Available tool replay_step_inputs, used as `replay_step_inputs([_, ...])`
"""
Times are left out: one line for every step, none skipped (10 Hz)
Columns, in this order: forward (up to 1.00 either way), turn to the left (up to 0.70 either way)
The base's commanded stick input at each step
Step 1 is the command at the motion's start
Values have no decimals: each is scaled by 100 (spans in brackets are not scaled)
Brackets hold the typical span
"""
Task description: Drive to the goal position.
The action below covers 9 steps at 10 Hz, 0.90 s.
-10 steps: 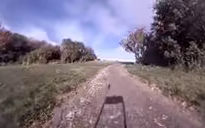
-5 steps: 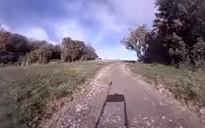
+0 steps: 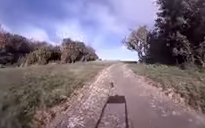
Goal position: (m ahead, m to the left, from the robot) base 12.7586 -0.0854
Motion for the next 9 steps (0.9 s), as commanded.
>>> replay_step_inputs([70, -13])
replay_step_inputs([70, -13])
replay_step_inputs([70, -13])
replay_step_inputs([70, -13])
replay_step_inputs([70, -13])
replay_step_inputs([70, -13])
replay_step_inputs([70, -13])
replay_step_inputs([70, -13])
replay_step_inputs([70, -14])
